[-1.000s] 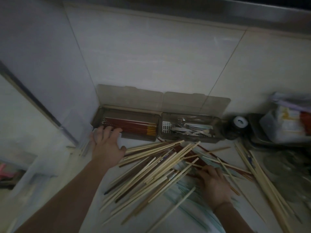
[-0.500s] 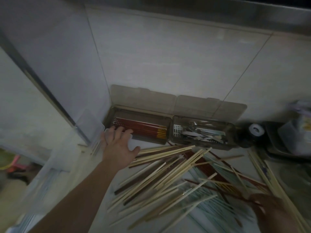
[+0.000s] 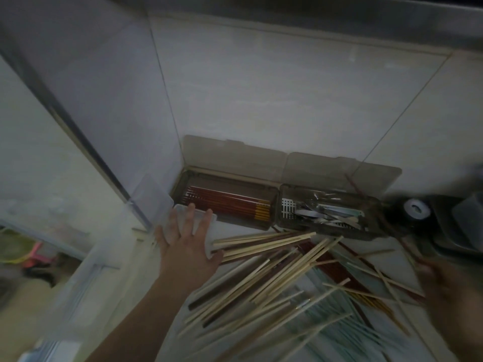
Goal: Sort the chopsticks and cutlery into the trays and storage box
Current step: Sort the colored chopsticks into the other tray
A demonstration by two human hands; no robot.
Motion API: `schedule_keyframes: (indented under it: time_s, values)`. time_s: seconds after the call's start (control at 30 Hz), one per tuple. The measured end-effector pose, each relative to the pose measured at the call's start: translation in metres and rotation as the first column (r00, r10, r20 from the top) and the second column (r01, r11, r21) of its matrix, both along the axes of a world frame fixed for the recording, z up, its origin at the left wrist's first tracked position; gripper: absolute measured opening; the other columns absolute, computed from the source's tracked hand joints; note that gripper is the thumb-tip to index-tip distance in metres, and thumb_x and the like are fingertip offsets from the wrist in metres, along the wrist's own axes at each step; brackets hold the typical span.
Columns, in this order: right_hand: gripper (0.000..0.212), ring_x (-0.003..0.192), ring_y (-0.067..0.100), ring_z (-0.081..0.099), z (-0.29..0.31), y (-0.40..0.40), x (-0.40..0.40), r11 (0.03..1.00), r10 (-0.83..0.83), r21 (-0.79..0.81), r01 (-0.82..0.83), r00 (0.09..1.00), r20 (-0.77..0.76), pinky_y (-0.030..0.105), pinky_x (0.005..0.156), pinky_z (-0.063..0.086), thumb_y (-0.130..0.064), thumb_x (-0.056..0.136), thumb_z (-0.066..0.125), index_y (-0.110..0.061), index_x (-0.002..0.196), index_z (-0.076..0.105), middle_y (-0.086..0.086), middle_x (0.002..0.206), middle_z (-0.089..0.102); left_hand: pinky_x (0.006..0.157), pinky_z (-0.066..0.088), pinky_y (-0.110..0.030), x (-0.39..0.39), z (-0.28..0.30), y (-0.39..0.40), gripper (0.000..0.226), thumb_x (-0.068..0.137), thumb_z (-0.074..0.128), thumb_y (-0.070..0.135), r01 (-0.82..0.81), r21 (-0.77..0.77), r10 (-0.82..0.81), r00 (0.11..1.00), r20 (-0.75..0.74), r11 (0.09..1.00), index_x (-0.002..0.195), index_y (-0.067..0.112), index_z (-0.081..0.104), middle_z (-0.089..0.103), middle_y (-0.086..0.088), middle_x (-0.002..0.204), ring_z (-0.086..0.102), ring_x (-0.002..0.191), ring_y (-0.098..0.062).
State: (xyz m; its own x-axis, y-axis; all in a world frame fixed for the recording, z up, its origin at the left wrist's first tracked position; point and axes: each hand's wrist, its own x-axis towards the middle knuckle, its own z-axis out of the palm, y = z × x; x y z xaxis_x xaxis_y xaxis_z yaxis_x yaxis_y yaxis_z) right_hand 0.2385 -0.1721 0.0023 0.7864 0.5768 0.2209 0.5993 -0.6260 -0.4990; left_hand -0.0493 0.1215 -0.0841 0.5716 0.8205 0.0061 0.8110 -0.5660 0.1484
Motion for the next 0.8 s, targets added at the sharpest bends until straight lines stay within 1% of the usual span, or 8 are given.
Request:
schedule_keyframes:
  time_s: [0.07, 0.13, 0.23, 0.3, 0.4, 0.57, 0.67, 0.8]
  values:
    - [0.021, 0.067, 0.000, 0.052, 0.002, 0.044, -0.018, 0.998, 0.043, 0.038, -0.041, 0.997, -0.066, 0.019, 0.061, 0.041, -0.048, 0.090, 0.055, -0.030, 0.095, 0.065, -0.007, 0.080, 0.061, 0.112, 0.008, -0.067, 0.002, 0.000, 0.001, 0.090, 0.075, 0.045, 0.071, -0.017, -0.021, 0.017, 1.000, -0.002, 1.000, 0.152, 0.041, 0.013, 0.005, -0.004, 0.164, 0.000, 0.149, -0.037]
    - [0.014, 0.067, 0.007, 0.054, -0.008, 0.098, -0.035, 0.981, 0.188, 0.058, -0.187, 0.982, -0.015, 0.021, 0.061, 0.041, -0.029, 0.089, 0.062, -0.019, 0.092, 0.071, -0.006, 0.079, 0.061, 0.113, 0.008, -0.066, 0.002, -0.001, 0.001, 0.087, 0.076, 0.045, 0.069, -0.016, -0.025, 0.016, 1.000, 0.012, 1.000, 0.152, 0.042, 0.011, 0.004, -0.003, 0.164, 0.000, 0.150, -0.033]
    - [0.015, 0.085, 0.021, 0.059, -0.037, 0.157, -0.044, 0.956, 0.291, -0.057, -0.288, 0.956, 0.046, 0.034, 0.072, 0.048, -0.036, 0.089, 0.062, -0.025, 0.088, 0.072, -0.005, 0.085, 0.067, 0.113, 0.008, -0.065, 0.000, -0.001, 0.002, 0.085, 0.077, 0.046, 0.067, -0.014, -0.025, 0.015, 1.000, 0.020, 1.000, 0.152, 0.042, 0.012, 0.006, -0.003, 0.163, 0.004, 0.150, -0.032]
    - [0.016, 0.092, 0.027, 0.056, -0.050, 0.190, -0.051, 0.941, 0.325, -0.156, -0.301, 0.931, 0.166, 0.039, 0.078, 0.044, -0.040, 0.083, 0.063, -0.028, 0.083, 0.073, -0.005, 0.088, 0.066, 0.113, 0.005, -0.064, 0.000, -0.001, 0.002, 0.084, 0.078, 0.042, 0.067, -0.017, -0.037, 0.018, 1.000, 0.018, 0.999, 0.152, 0.042, 0.011, 0.004, -0.002, 0.164, 0.003, 0.150, -0.031]
    - [0.016, 0.092, 0.029, 0.049, -0.058, 0.228, -0.060, 0.917, 0.352, -0.289, -0.274, 0.897, 0.268, 0.042, 0.081, 0.037, -0.044, 0.080, 0.068, -0.030, 0.082, 0.075, -0.001, 0.089, 0.060, 0.111, 0.009, -0.066, 0.000, 0.001, 0.000, 0.083, 0.076, 0.040, 0.065, -0.019, -0.019, 0.020, 0.999, 0.038, 1.000, 0.152, 0.039, 0.020, 0.015, -0.004, 0.163, 0.018, 0.147, -0.033]
    - [0.032, 0.109, 0.028, 0.041, -0.067, 0.256, -0.054, 0.778, 0.483, -0.527, -0.343, 0.862, 0.153, 0.043, 0.091, 0.025, -0.051, 0.092, 0.047, -0.033, 0.104, 0.070, -0.003, 0.106, 0.062, 0.111, 0.009, -0.065, 0.002, 0.002, -0.002, 0.083, 0.075, 0.041, 0.063, -0.039, -0.014, 0.040, 0.999, 0.033, 0.999, 0.152, 0.040, 0.019, 0.015, -0.004, 0.163, 0.045, 0.133, -0.033]
    - [0.035, 0.099, 0.028, 0.050, -0.069, 0.245, -0.043, 0.809, 0.531, -0.403, -0.427, 0.825, 0.192, 0.041, 0.084, 0.034, -0.051, 0.091, 0.043, -0.030, 0.101, 0.070, -0.003, 0.095, 0.067, 0.111, 0.009, -0.066, 0.002, 0.001, -0.002, 0.084, 0.075, 0.043, 0.062, -0.049, -0.011, 0.049, 0.998, 0.043, 0.999, 0.152, 0.040, 0.020, 0.015, -0.004, 0.163, 0.051, 0.126, -0.033]
    - [0.025, 0.083, 0.026, 0.057, -0.075, 0.171, -0.006, 0.920, 0.390, -0.090, -0.381, 0.876, 0.285, 0.034, 0.074, 0.045, -0.031, 0.089, 0.051, -0.020, 0.097, 0.072, 0.000, 0.087, 0.069, 0.111, 0.006, -0.065, 0.003, 0.000, -0.002, 0.085, 0.074, 0.044, 0.062, -0.055, -0.011, 0.055, 0.998, 0.041, 0.998, 0.153, 0.041, 0.018, 0.012, -0.003, 0.164, 0.055, 0.121, -0.034]
